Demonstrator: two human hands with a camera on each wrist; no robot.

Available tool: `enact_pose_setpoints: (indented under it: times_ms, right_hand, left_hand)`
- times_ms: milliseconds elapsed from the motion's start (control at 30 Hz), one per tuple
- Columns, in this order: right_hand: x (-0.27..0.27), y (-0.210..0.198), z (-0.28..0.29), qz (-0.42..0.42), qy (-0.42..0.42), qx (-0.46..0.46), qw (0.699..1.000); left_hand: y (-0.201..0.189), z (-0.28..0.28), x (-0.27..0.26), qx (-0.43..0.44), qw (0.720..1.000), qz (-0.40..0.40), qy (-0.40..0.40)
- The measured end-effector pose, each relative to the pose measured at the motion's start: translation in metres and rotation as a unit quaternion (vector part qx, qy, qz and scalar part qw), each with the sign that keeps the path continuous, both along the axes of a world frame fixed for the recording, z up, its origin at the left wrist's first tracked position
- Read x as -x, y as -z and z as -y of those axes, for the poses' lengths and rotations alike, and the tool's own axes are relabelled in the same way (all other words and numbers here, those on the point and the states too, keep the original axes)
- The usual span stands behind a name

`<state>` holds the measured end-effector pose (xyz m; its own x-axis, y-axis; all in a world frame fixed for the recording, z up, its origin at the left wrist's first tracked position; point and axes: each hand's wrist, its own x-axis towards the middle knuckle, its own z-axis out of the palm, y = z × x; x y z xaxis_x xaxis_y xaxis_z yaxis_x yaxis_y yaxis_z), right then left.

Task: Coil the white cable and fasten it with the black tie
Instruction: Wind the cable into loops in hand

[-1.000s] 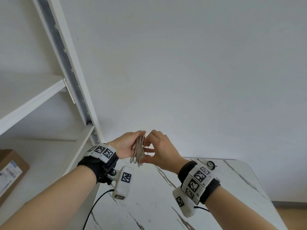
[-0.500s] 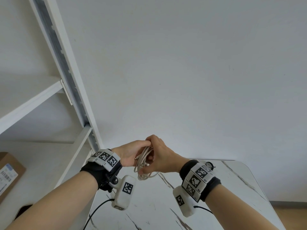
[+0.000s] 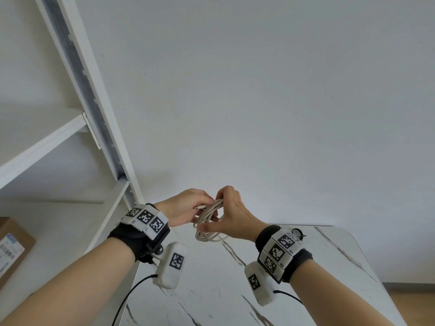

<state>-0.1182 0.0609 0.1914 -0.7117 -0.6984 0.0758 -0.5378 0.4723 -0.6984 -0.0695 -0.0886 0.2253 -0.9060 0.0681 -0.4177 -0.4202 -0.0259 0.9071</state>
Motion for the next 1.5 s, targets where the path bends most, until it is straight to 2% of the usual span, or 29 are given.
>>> enact_pose_setpoints:
  times_ms: [333, 600, 800, 933, 1033, 1233, 1367, 1500]
  right_hand:
    - [0.007, 0.006, -0.005, 0.121, 0.043, 0.011, 0.992]
    - [0.013, 0.005, -0.012, 0.238, 0.091, 0.033, 0.966]
    - [0.018, 0.010, -0.017, 0.243, 0.078, 0.021, 0.967]
    - [0.017, 0.005, -0.021, 0.217, 0.026, 0.018, 0.976]
    - [0.022, 0.002, -0.028, 0.235, -0.007, 0.017, 0.972]
    - [0.020, 0.009, -0.029, 0.229, -0.019, -0.009, 0.973]
    - [0.017, 0.015, -0.027, 0.229, 0.015, 0.022, 0.973]
    - [0.013, 0.018, -0.024, 0.229, 0.036, 0.033, 0.972]
  left_hand:
    - [0.006, 0.013, -0.004, -0.053, 0.994, 0.007, 0.099]
    - [0.022, 0.005, -0.003, 0.086, 0.986, -0.083, 0.115]
    - [0.026, 0.004, -0.001, 0.158, 0.964, -0.126, 0.170]
    - [0.025, 0.005, -0.001, 0.130, 0.966, -0.120, 0.188]
    - [0.023, 0.006, 0.000, 0.120, 0.966, -0.109, 0.200]
    - [0.027, 0.008, 0.004, 0.105, 0.977, -0.076, 0.167]
    - [0.032, 0.008, 0.004, 0.117, 0.984, -0.104, 0.090]
    - [0.039, 0.000, 0.004, 0.202, 0.967, -0.140, 0.060]
